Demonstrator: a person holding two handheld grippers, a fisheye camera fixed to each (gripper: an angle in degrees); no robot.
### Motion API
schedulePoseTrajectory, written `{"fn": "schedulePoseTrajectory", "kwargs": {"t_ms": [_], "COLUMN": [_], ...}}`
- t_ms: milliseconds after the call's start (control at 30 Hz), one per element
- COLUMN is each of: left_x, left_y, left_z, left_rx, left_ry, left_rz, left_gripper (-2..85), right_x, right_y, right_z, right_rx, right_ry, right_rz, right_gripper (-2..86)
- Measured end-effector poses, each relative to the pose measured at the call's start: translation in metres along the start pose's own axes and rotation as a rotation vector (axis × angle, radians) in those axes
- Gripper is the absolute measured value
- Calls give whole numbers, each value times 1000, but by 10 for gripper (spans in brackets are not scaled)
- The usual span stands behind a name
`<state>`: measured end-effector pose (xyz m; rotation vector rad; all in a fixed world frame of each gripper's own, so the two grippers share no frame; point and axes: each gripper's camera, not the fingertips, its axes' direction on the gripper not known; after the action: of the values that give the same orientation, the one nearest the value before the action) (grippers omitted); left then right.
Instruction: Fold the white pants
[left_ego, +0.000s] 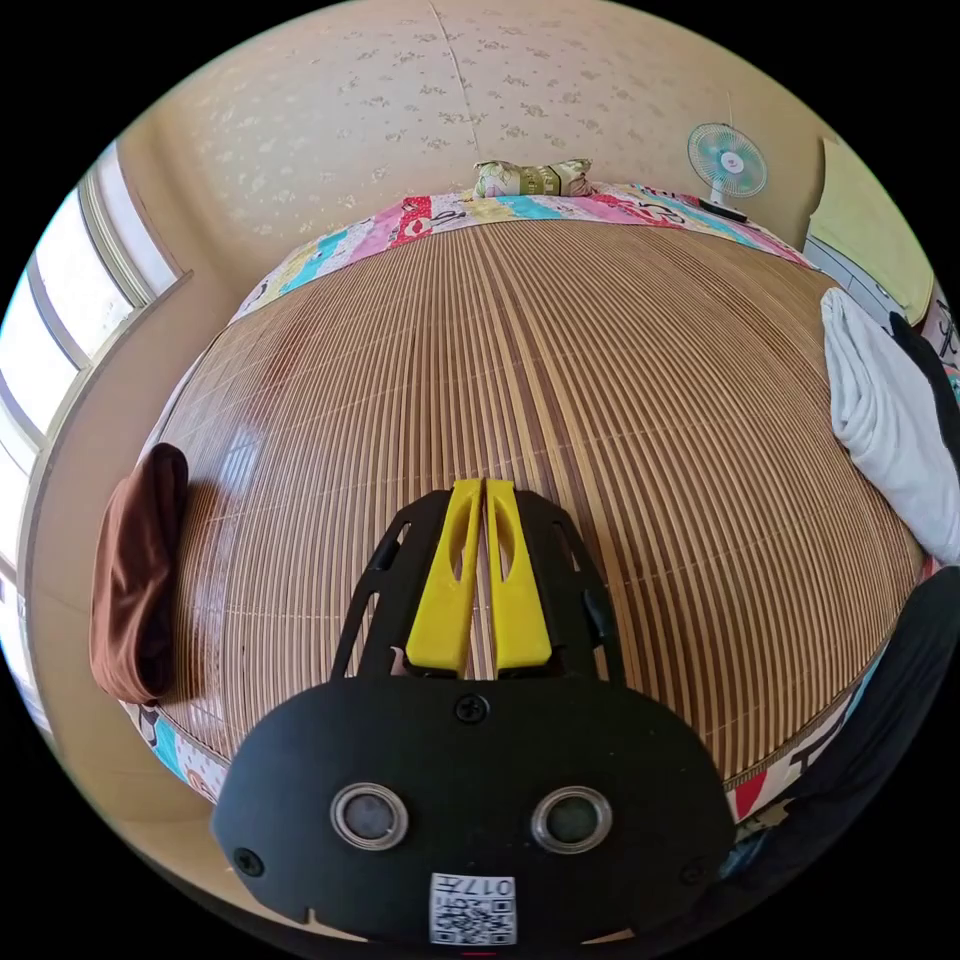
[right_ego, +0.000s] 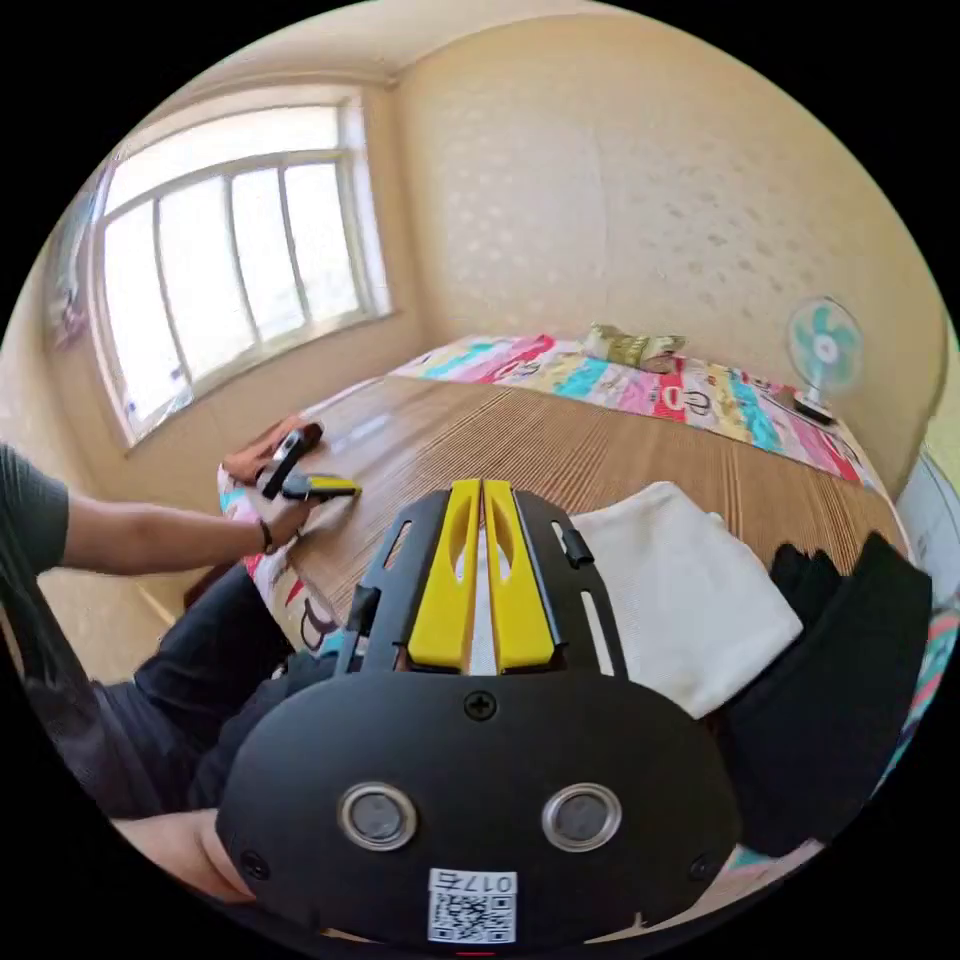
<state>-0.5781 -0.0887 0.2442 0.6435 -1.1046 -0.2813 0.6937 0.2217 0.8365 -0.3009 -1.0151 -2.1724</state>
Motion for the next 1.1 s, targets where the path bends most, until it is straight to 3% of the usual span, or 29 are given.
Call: {"fn": "schedulePoseTrajectory", "kwargs": {"t_ms": [67,167,267,400,467,600,733,967,1100], "left_x": [-3,-6,-7,-10,-11,-12,-14,-17,-17], "left_y": [1,3,5,7,8,9,10,12,12], "left_z": [0,0,-1,-2,-2,-4,-5,-7,-9], "left_rx": [0,0,0,0,0,0,0,-1,-1], "left_ry": [6,10,9,12,13,12,18,34,40], "left_rz": [-2,-5,-4,-6,-7,-7,-10,-17,-20], "left_gripper": [-4,-4,-5,-5,-5,-5,-5,-5,-5], "right_x": [49,107,159,203,205,174,119,-26,-52], "right_y": [19,79,130,158,146,97,41,-24,-31], "right_z": [-49,-87,-87,-54,-29,-35,-41,16,39], "right_rx": [134,189,73,-38,-46,-80,-29,-370,-513], "right_ry": [149,338,384,139,-64,-28,-169,-417,-437], "right_rz": [365,813,1034,1106,1003,780,454,-267,-341], "right_gripper": [17,39,113,157,129,75,82,107,96]}}
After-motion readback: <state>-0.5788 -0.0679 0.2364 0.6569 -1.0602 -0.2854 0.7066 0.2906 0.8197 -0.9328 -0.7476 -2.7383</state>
